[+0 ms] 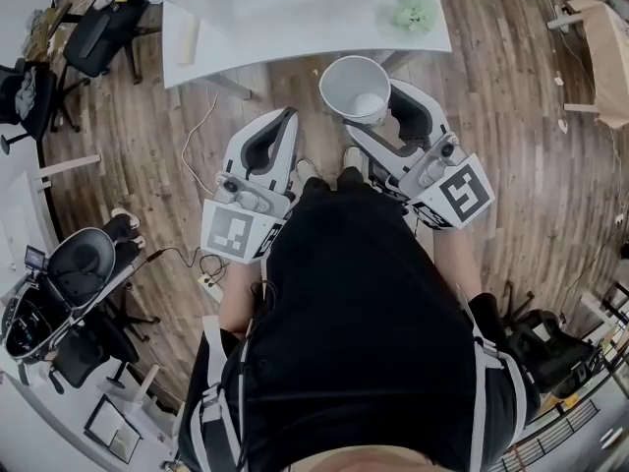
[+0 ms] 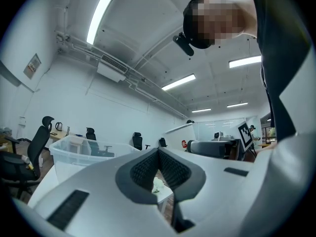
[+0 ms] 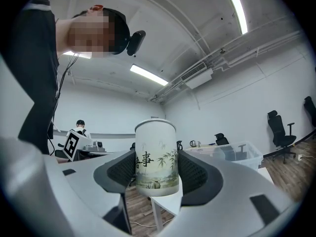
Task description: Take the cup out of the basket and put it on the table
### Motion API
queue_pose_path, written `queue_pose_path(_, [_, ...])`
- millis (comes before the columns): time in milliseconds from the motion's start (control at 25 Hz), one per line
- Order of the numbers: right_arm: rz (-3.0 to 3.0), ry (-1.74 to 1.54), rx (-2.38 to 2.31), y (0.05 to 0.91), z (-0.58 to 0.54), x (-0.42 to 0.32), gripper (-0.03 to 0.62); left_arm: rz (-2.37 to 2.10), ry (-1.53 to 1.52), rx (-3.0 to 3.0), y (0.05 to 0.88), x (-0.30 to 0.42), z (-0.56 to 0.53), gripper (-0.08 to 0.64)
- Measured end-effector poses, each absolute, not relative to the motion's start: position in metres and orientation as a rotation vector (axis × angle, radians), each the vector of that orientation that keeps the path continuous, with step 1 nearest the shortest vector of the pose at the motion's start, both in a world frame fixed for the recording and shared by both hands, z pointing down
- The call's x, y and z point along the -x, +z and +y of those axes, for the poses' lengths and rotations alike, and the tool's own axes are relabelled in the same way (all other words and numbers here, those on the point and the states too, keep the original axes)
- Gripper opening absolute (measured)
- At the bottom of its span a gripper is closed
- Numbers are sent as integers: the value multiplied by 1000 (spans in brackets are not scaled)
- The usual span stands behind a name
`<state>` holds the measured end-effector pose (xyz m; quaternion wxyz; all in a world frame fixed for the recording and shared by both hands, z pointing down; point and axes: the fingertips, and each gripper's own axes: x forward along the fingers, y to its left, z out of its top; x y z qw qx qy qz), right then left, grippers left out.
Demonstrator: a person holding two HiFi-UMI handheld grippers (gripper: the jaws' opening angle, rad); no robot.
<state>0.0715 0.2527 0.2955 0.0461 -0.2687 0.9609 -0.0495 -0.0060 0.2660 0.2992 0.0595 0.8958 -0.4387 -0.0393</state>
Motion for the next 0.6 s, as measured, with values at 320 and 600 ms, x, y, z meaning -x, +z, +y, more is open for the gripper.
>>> queue_pose_path(320, [2912, -156, 830, 294, 257, -78, 268, -1345, -107, -2714, 298, 3, 273, 17])
queue_pose_path(600, [2914, -153, 805, 290, 261, -80, 268, -1352, -118, -2706, 298, -1, 276, 17])
